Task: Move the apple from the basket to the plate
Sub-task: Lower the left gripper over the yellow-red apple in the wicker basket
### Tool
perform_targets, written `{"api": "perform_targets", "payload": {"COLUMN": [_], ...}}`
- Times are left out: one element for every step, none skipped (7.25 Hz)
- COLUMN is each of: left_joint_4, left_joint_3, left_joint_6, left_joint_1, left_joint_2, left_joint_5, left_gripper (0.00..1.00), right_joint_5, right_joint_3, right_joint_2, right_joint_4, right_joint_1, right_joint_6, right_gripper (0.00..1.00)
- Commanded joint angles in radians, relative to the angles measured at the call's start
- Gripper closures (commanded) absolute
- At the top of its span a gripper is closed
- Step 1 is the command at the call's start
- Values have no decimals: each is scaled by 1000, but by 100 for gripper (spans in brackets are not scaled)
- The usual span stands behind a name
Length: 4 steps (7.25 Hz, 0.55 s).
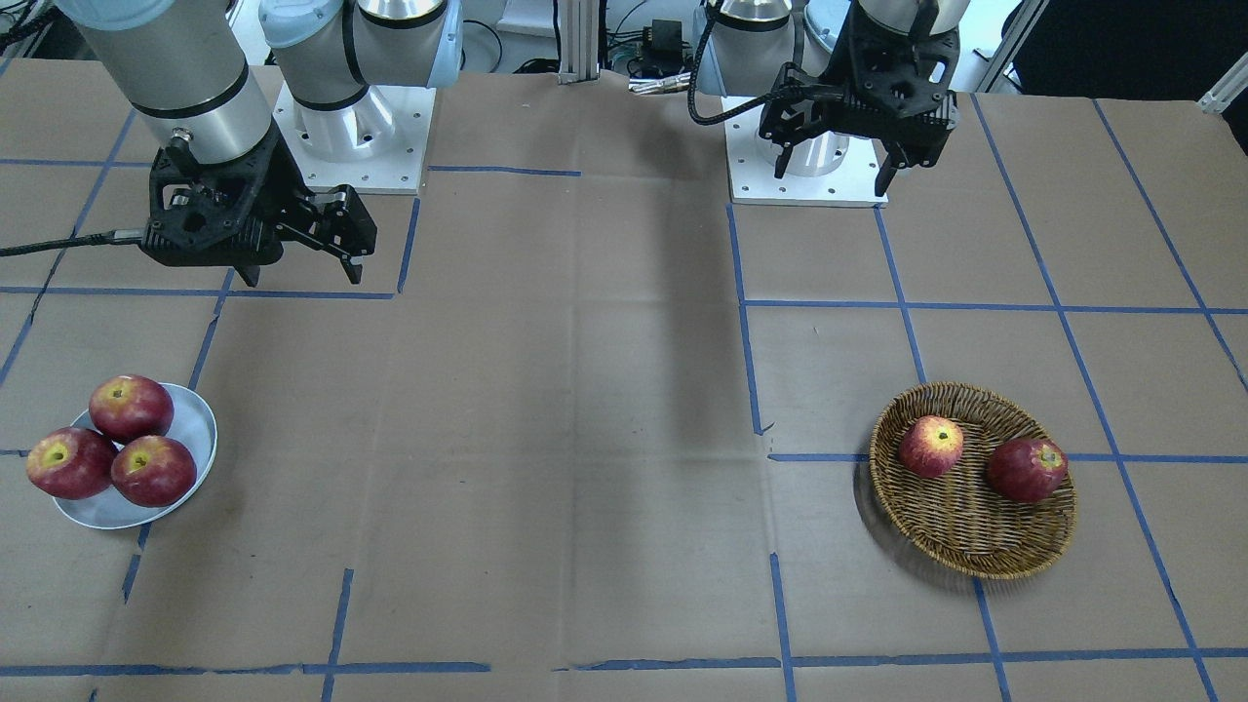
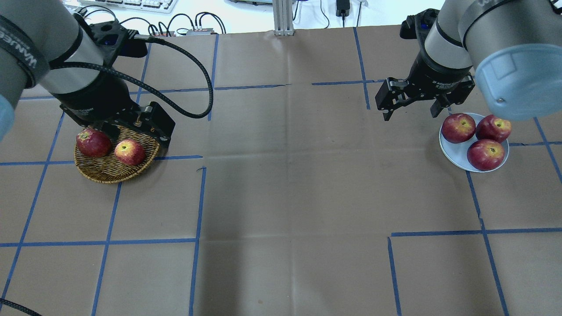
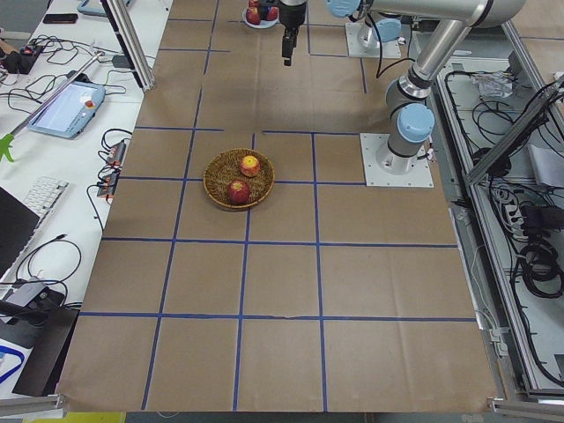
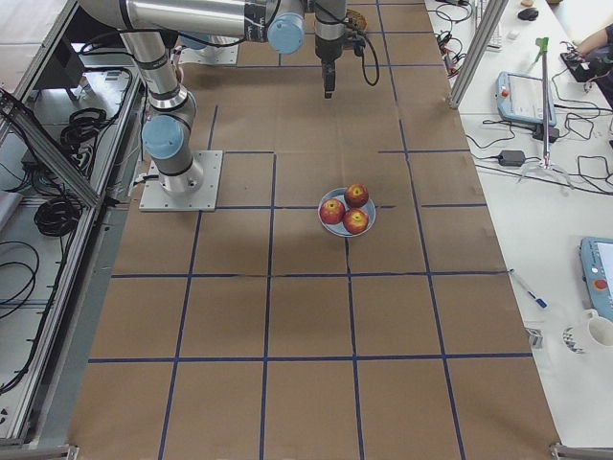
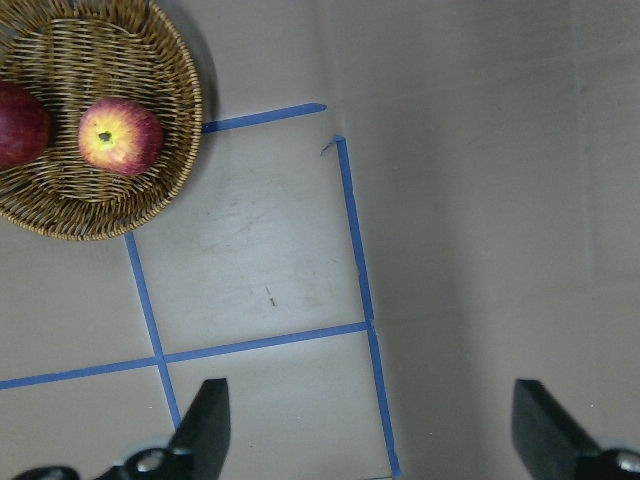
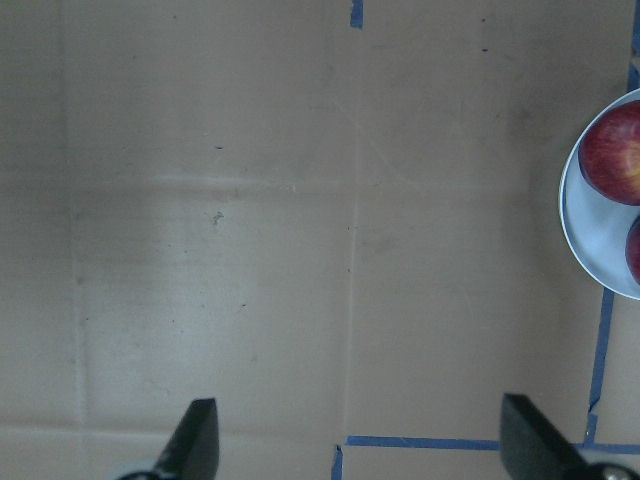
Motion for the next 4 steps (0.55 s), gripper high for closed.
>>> {"api": "perform_targets", "payload": {"left_joint_4": [5,5,5,5], "left_joint_3": [-1,0,2,3], "left_joint_6": [0,0,1,1], "left_joint_1": [-20,-20,-18,-15], "left_joint_2": [2,2,4,4], "left_joint_5": [0,2,3,5], "left_gripper": [1,1,1,1], "right_joint_5": [0,0,0,0], "right_joint_3": [0,0,0,0], "right_joint_2": [0,0,0,0], "right_joint_4": [-1,-2,-1,-1], "right_joint_1": [1,-1,1,1], "right_joint_6": [0,0,0,0], "right_gripper": [0,0,0,0]}}
